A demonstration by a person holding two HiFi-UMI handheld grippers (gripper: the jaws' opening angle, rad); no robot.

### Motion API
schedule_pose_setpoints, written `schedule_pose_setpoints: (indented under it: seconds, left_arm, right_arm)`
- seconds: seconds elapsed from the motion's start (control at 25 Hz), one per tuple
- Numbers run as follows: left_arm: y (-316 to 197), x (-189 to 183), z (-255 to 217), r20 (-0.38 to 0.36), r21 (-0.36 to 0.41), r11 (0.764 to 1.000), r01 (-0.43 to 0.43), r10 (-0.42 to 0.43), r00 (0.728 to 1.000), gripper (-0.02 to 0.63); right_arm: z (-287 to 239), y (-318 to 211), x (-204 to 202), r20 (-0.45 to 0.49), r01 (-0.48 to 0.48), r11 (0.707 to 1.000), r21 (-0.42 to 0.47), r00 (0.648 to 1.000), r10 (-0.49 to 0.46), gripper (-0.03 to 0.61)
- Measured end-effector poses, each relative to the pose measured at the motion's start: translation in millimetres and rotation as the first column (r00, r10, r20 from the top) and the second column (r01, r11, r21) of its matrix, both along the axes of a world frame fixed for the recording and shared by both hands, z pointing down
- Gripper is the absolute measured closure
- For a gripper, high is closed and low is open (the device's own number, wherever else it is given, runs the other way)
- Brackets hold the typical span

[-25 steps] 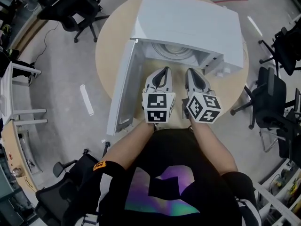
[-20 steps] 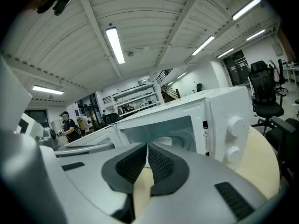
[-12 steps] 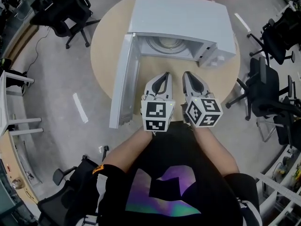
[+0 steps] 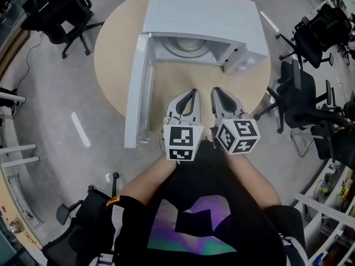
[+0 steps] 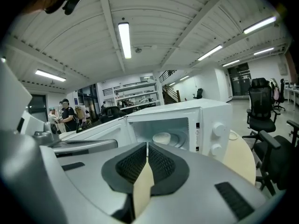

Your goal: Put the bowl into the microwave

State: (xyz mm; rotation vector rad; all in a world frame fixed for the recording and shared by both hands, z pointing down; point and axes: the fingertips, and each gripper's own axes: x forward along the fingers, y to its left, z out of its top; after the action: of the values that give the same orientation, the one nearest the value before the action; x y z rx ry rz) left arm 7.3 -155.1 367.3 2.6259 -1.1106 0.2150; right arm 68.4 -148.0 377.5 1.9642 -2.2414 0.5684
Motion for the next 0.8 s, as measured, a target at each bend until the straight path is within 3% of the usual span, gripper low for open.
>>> schedule_pose_setpoints:
  seconds: [0.44,0.8]
  left_arm:
    - [13,-3,2,0.003,-0.02,1.0,0.014,-0.014,1.0,0.568]
    - [24,20,-3,0.033,-0.006,0.999,0.032,-0.032,0.999,0.568]
  right_arm:
    - [5,9,-3,-0.019,0.043,0.999,-0.012,0.999,-0.043,0.551]
    - [0,25,23,-0.045,0.068,0.998,0.011,0.997,-0.067,0.551]
